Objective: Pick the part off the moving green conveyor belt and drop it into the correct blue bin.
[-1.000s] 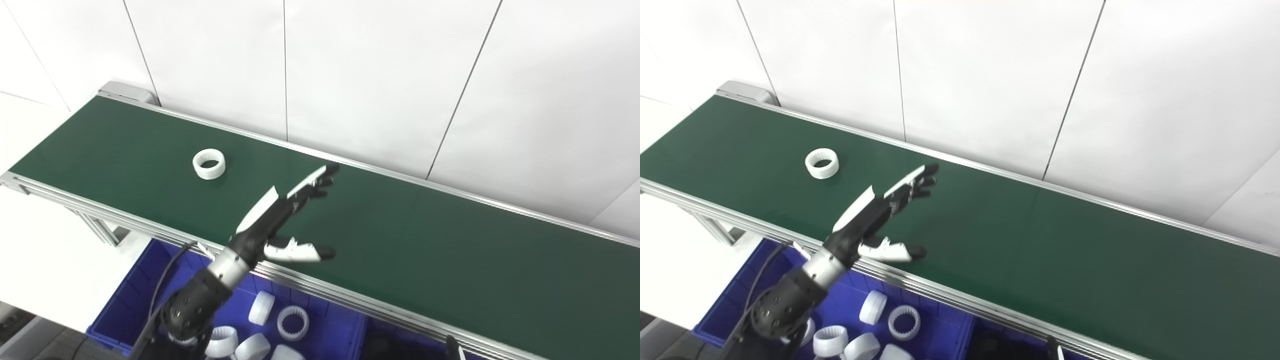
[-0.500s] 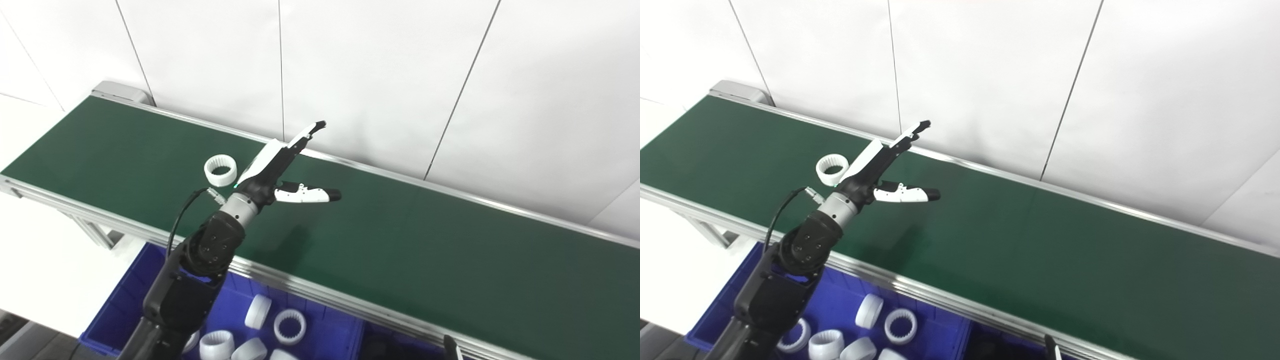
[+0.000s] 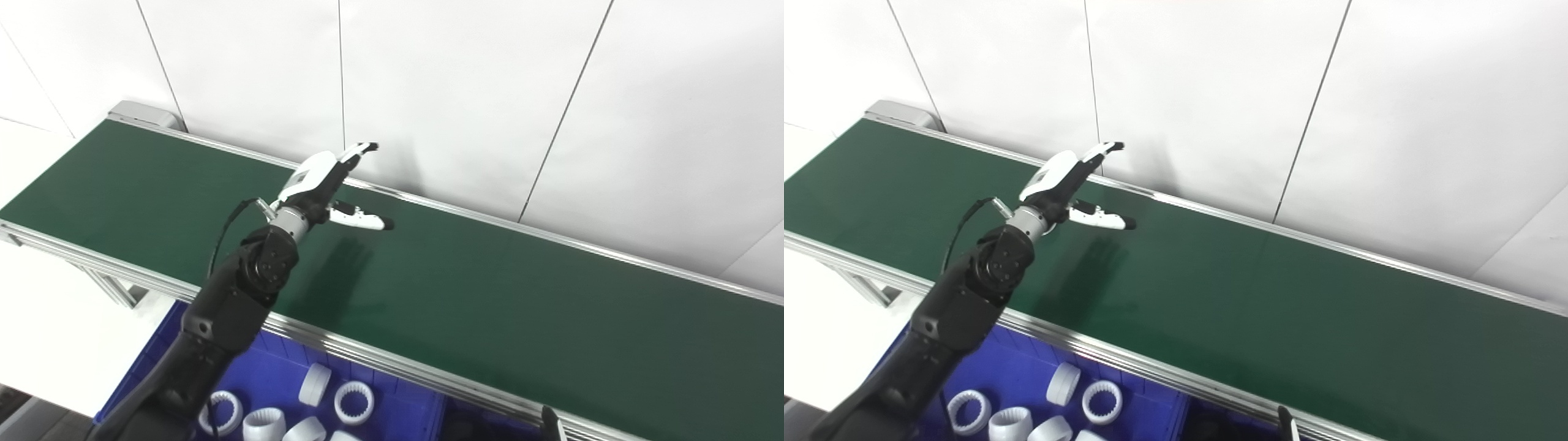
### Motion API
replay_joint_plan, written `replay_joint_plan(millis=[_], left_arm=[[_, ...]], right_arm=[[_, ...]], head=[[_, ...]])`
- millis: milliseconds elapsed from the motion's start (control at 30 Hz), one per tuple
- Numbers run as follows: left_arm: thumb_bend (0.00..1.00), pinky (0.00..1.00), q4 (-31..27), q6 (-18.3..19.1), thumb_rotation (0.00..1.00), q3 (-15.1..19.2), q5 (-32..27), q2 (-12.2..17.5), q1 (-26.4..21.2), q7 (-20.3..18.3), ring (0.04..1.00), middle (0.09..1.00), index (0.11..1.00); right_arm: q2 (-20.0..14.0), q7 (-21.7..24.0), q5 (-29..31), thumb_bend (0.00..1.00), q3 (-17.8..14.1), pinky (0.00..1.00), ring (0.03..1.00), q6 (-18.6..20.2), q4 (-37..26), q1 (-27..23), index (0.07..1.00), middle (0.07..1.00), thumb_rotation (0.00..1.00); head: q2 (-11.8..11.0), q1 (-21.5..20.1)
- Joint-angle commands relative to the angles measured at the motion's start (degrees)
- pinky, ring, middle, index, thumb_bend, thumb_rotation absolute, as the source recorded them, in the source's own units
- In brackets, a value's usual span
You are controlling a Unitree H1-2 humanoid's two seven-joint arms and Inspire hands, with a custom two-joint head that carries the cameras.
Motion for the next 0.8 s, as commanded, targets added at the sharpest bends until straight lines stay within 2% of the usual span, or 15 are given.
replay_joint_plan(millis=[0,233,433,600,767], left_arm=[[0.84,0.93,0.4,-0.9,0.36,-1.0,2.1,2.4,-3.8,2.1,0.965,0.99,0.941],[0.87,0.97,4.9,0.5,0.35,-4.9,6.9,5.1,-5.9,3.1,0.966,0.977,0.928],[0.89,1.0,7.4,2.3,0.31,-6.5,8.0,5.9,-6.6,1.6,0.977,0.986,0.92],[0.89,1.0,8.5,2.9,0.28,-7.8,8.1,6.1,-6.2,2.0,0.975,0.987,0.916],[0.83,0.94,10.2,2.4,0.14,-7.7,6.4,5.0,-5.3,2.8,0.942,0.957,0.895]], right_arm=[[0.2,0.0,0.4,0.97,0.0,1.0,1.0,-3.2,-1.1,0.4,1.0,1.0,0.46],[0.3,-0.2,-0.1,0.97,0.0,1.0,1.0,-3.7,-1.2,0.5,1.0,1.0,0.47],[0.4,-0.2,0.4,0.97,-0.1,1.0,1.0,-4.3,-1.1,0.5,1.0,1.0,0.46],[0.4,-0.1,0.3,0.97,-0.1,1.0,1.0,-4.0,-1.5,0.7,1.0,1.0,0.47],[0.4,-0.2,0.1,0.98,-0.2,1.0,1.0,-3.6,-2.1,1.0,1.0,1.0,0.47]], head=[[0.0,0.0],[0.1,0.0],[0.2,0.0],[0.4,-0.1],[0.7,-0.2]])
